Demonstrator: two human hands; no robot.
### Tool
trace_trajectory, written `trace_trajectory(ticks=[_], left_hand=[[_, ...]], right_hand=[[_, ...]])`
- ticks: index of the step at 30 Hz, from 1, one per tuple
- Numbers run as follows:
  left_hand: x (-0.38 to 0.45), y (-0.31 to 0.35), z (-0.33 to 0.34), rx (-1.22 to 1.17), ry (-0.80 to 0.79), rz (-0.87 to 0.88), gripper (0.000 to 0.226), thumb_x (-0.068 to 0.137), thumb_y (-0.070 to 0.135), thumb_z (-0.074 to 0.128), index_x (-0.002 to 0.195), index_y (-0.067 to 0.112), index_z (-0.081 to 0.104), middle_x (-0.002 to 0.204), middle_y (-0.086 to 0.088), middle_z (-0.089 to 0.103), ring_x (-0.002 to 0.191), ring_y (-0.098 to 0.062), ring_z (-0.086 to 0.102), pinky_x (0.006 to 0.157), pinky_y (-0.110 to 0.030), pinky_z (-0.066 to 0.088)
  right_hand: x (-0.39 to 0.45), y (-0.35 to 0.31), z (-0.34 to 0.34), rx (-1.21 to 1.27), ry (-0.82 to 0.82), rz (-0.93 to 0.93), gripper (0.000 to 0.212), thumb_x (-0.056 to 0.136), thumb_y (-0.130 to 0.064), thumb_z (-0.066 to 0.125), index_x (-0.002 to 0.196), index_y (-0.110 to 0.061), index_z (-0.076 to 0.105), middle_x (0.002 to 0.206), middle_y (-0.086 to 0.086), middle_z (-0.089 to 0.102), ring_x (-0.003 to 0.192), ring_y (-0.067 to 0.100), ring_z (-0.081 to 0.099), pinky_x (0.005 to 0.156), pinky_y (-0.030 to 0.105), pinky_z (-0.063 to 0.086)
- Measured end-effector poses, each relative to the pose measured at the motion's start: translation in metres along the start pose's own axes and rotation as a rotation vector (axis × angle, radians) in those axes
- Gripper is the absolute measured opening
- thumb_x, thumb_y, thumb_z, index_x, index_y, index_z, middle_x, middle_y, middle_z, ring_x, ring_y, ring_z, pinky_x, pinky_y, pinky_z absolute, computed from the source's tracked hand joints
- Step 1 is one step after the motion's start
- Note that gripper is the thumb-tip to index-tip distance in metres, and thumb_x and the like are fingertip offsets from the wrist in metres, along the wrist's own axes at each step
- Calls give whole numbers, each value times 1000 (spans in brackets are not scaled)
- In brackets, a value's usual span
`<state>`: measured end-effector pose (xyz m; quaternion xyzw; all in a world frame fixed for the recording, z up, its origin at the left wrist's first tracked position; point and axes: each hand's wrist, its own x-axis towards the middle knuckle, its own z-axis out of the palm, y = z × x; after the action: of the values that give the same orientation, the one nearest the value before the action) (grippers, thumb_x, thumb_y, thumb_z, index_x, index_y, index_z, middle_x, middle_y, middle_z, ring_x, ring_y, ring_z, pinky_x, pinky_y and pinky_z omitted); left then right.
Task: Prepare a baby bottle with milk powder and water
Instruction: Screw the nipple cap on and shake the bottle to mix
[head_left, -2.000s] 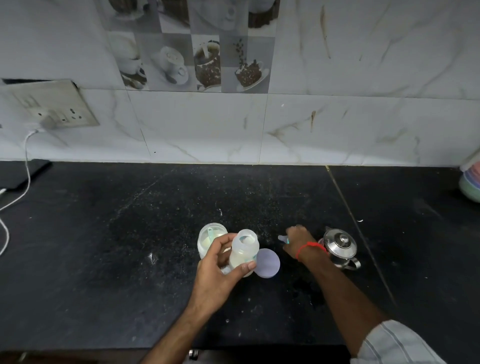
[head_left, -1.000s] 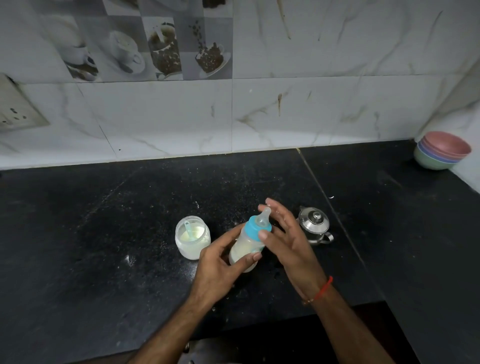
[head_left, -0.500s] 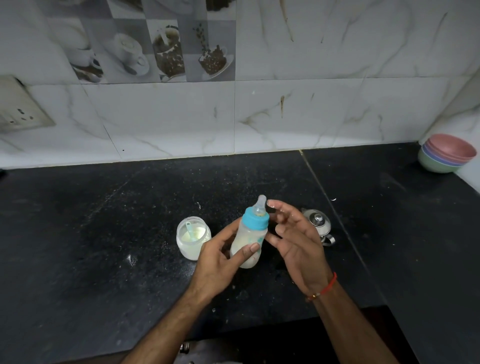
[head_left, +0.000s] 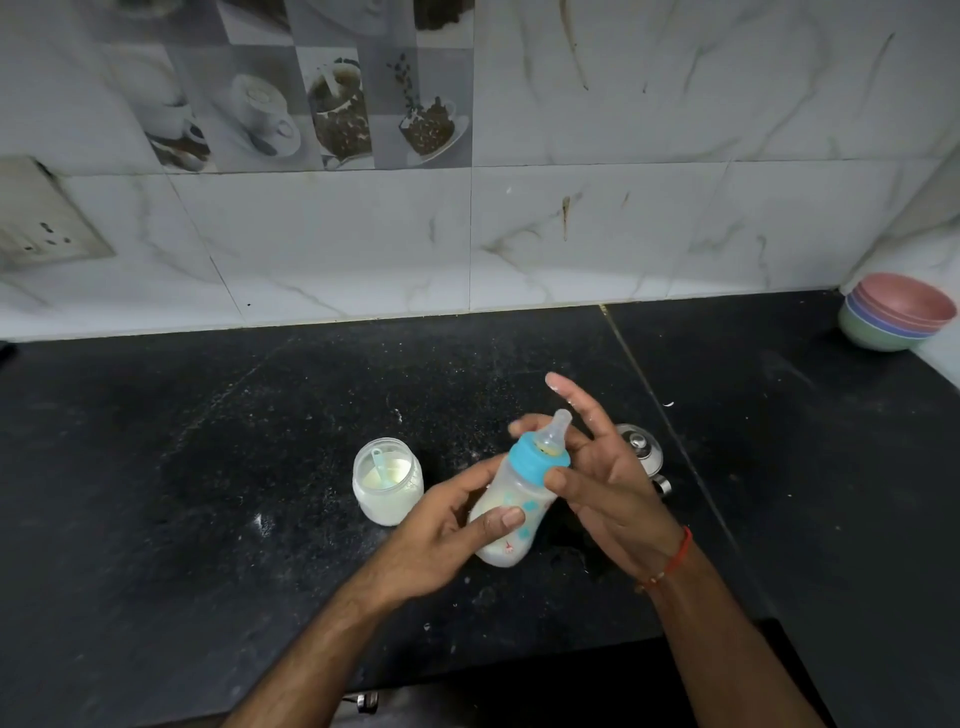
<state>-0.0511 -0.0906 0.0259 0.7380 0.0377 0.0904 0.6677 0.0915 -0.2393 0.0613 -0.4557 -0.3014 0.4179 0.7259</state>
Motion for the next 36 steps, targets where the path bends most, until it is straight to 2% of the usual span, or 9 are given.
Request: trace_trajectory(ticks=[2,4,8,10,13,20,26,32,36], left_hand=[[0,3,2,-38,-76,1,45,101,11,58,146,9,52,139,-8,66,128,-22,64,104,-30,50],[0,4,4,-59,-75,-4,45,101,12,60,146,10,52,138,-7,67,128,-22,64,104,-31,51],[2,0,8,186,129,57,51,101,25,65,150,24,50,134,0,68,124,-23,64,105,-37,52],[1,-4,12,406,213,70,55,100,36,67,151,32,47,127,8,67,116,-16,64,98,-34,52],[0,-7,12,446,232,72,55,99,39,67,150,35,47,123,13,66,114,-10,64,94,-24,49],[-1,2,-6,2,6,-87,46,102,21,59,147,17,52,137,-7,68,129,-24,64,108,-33,51],[12,8,7,7,146,-86,57,92,45,64,144,23,55,134,4,71,126,-15,66,105,-32,53],[18,9,13,-118,365,-39,83,72,53,86,143,41,44,138,4,64,128,-20,65,102,-43,57],[18,22,4,-255,483,34,72,87,26,79,148,35,40,151,4,49,122,-17,68,88,-39,63]], right_hand=[[-3,-2,-2,43,-158,25,95,84,-23,82,160,-28,27,146,24,54,136,37,52,112,50,45],[-2,0,0,48,-148,30,88,87,-21,79,160,-23,29,143,27,56,140,39,49,113,50,45],[2,12,16,79,149,-21,63,90,-3,68,149,-14,46,127,21,67,125,30,64,100,39,56],[4,24,30,93,356,-45,56,85,-8,76,138,-13,56,122,17,71,112,26,69,91,33,59],[4,42,46,40,562,-69,51,81,-18,80,129,-15,63,123,13,72,110,23,69,89,32,58],[-6,14,20,-88,131,101,46,95,-19,59,140,-9,54,140,11,65,128,30,64,100,42,57],[2,9,30,-161,353,50,41,88,-30,73,125,-13,64,124,15,72,119,37,67,102,56,54],[3,-17,26,-297,228,39,50,85,-9,76,132,-16,60,124,5,73,116,23,70,95,35,59],[1,-45,37,-220,505,-369,46,75,-13,81,118,-16,64,110,3,78,104,17,74,84,24,59]])
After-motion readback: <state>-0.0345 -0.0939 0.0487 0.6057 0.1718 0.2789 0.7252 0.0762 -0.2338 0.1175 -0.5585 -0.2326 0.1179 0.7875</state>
